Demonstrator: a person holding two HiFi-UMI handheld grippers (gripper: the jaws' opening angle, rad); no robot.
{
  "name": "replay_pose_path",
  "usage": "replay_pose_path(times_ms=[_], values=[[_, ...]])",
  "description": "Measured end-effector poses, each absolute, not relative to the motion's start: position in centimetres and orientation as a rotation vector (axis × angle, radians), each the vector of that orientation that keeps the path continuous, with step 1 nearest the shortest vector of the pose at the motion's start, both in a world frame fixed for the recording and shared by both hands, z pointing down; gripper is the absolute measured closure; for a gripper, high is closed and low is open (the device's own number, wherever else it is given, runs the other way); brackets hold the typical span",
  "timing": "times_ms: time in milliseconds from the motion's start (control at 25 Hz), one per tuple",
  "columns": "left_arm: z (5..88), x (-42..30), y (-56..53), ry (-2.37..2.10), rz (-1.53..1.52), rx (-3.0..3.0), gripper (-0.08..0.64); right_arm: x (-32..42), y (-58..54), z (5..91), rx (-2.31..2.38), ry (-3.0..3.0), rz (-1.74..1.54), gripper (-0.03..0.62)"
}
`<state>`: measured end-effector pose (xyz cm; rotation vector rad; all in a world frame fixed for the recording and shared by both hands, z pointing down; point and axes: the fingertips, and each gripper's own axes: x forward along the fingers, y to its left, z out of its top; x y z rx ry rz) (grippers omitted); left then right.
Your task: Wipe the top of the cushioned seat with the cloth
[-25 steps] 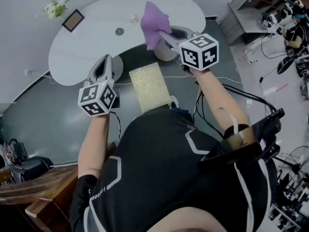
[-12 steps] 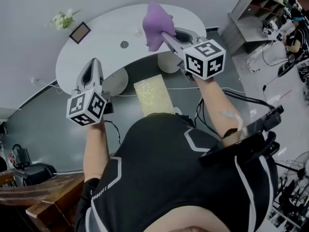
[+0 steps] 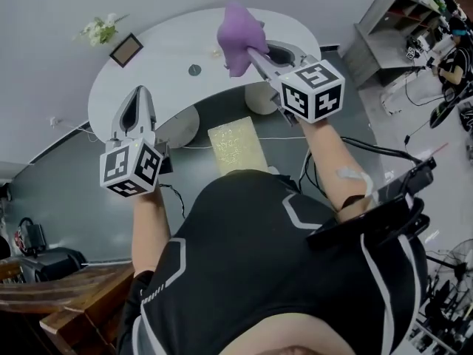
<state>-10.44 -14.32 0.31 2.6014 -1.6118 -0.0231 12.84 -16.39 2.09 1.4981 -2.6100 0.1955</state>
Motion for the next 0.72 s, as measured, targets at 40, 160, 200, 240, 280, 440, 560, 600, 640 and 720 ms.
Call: replay_pose_path(times_ms=[40,160,200,240,280,440,560,600,640,720], values=[[0.3,-10.6,-14.5,-1.614,-0.020,2.600,0.557,12.8,-16.6,2.0,1.501,-2.611,0.196,0.522],[0.3,-11.0,-14.9,-1.630,-0.016,2.598,0.557,12.7,-17.2,2.1,1.503,-2.613,0.197,0.522],[0.3,-11.1,-15.0,-1.635,-0.017,2.598,0.557,12.7,-17.4,2.2,1.503,-2.615,0.200,0.522],[0.3,-11.2,-15.0,-1.638,-0.019,2.597,0.557,12.7,-17.5,2.2,1.504,-2.616,0.203,0.522],[0.3,-11.2,-15.1,-1.640,-0.021,2.595,0.557,12.8,-17.6,2.2,1.506,-2.617,0.205,0.522],[0.3,-11.2,-15.3,-1.639,-0.028,2.592,0.557,12.6,-17.8,2.1,1.506,-2.622,0.203,0.522],[0.3,-11.1,-15.4,-1.631,-0.023,2.601,0.557,12.6,-18.1,2.1,1.509,-2.620,0.202,0.522],[0.3,-11.0,-15.4,-1.627,-0.022,2.607,0.557,12.6,-18.2,2.1,1.512,-2.618,0.200,0.522],[0.2,-11.0,-15.5,-1.625,-0.021,2.613,0.557,12.5,-18.3,2.0,1.513,-2.617,0.197,0.522],[0.0,-11.1,-15.6,-1.626,-0.022,2.623,0.557,12.5,-18.5,2.0,1.514,-2.614,0.188,0.522]])
